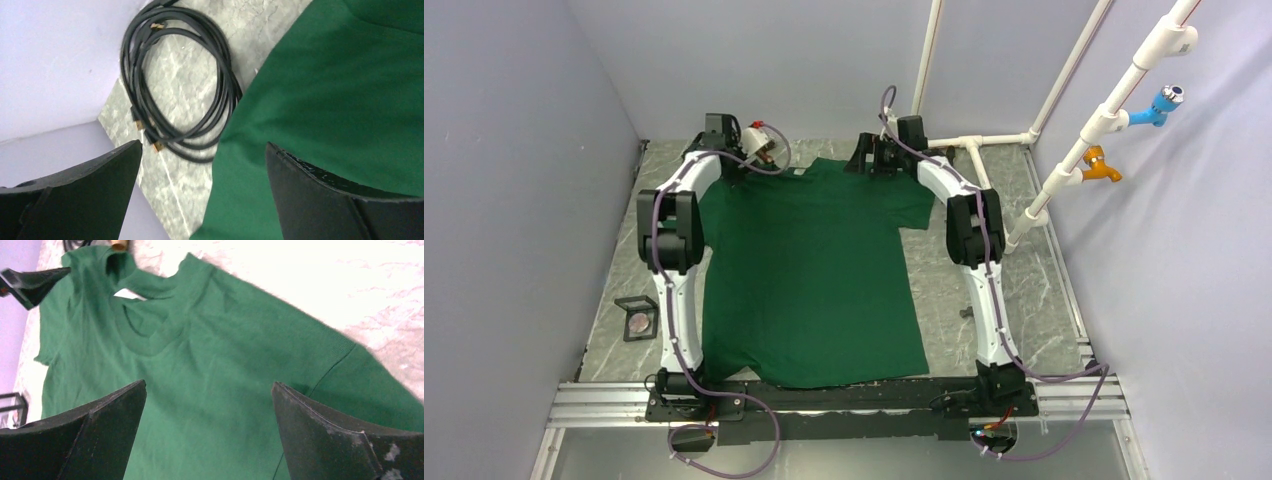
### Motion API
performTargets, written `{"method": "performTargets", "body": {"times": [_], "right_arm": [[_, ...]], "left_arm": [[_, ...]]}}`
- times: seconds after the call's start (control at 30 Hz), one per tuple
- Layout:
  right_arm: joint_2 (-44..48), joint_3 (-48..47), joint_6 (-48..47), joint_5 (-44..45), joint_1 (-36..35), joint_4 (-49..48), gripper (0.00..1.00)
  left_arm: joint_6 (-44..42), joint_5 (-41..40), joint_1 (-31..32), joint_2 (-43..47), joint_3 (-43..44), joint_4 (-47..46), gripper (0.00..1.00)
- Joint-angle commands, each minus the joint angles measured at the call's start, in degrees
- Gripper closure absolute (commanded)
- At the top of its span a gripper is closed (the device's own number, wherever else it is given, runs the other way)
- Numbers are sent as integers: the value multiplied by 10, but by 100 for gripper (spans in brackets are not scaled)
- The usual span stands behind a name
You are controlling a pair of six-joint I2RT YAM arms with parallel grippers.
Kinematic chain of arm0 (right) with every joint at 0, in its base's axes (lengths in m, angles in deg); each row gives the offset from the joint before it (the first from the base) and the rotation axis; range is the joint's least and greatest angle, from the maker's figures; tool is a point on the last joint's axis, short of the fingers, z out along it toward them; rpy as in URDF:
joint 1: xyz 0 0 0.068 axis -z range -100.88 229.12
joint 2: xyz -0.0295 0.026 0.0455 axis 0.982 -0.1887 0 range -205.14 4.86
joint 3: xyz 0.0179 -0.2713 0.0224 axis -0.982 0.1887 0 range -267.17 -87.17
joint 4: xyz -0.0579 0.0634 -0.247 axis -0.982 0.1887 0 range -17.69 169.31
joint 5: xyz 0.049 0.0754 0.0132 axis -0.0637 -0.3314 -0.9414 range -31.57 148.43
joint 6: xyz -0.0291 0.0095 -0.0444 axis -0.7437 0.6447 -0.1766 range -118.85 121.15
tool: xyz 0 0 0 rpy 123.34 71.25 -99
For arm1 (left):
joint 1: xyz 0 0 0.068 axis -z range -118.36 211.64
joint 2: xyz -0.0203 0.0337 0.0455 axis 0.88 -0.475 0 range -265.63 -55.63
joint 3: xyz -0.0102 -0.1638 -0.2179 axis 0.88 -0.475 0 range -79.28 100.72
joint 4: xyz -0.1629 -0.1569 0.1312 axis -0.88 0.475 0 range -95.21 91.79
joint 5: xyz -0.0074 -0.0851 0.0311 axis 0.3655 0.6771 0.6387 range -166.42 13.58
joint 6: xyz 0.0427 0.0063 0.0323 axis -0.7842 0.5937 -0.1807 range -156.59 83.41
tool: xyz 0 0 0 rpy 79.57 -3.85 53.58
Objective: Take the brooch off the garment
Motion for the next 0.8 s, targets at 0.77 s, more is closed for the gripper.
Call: {"method": "performTargets", "body": {"times": [0.77], "right_arm": [[721, 583, -269, 62, 81, 194, 0]], "left_arm": [[265, 428, -271, 675, -396, 295, 1]]}}
